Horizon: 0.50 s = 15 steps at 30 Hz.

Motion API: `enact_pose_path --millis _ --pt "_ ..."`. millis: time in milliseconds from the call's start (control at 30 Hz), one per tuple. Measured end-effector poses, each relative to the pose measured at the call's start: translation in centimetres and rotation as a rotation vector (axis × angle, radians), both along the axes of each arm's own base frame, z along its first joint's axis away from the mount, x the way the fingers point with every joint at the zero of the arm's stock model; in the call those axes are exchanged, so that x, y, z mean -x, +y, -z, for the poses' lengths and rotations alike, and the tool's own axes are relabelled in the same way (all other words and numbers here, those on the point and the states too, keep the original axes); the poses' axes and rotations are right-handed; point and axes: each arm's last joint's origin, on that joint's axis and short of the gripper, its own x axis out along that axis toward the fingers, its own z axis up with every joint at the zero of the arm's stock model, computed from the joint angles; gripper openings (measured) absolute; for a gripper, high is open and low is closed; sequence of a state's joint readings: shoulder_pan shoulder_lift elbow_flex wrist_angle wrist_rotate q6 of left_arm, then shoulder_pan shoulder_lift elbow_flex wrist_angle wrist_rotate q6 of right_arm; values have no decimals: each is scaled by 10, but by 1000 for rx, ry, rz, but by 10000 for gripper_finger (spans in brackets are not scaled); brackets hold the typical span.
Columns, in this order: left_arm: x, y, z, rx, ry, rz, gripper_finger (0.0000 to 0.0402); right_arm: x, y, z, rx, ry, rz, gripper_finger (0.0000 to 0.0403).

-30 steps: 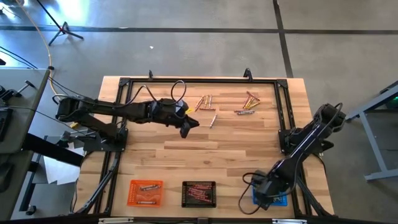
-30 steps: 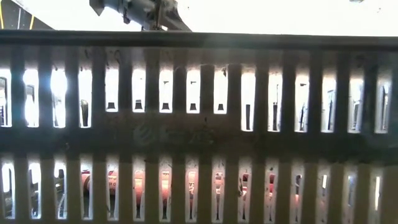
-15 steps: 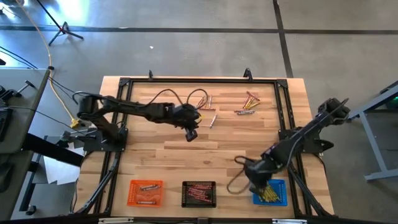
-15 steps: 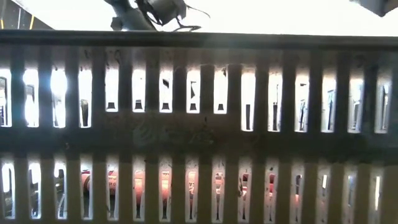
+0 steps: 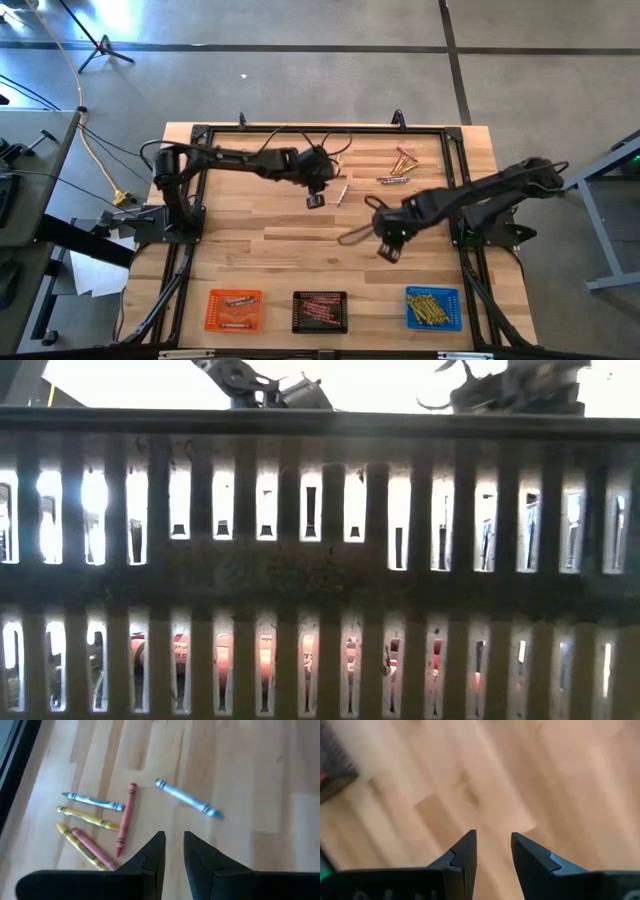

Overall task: Sort crayons
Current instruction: Put the red crayon into the black bin

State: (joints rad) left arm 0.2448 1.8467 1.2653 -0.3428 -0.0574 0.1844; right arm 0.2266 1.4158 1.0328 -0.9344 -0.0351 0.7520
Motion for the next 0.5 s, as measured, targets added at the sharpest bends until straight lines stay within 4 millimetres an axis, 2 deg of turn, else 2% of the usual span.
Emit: enact_pose_path --millis 300,500 --pt "-18 36 39 -9 141 0 58 -6 -48 0 71 -8 50 106" --pt "-30 56 43 10 200 -29 58 -6 -69 0 72 -5 127 106"
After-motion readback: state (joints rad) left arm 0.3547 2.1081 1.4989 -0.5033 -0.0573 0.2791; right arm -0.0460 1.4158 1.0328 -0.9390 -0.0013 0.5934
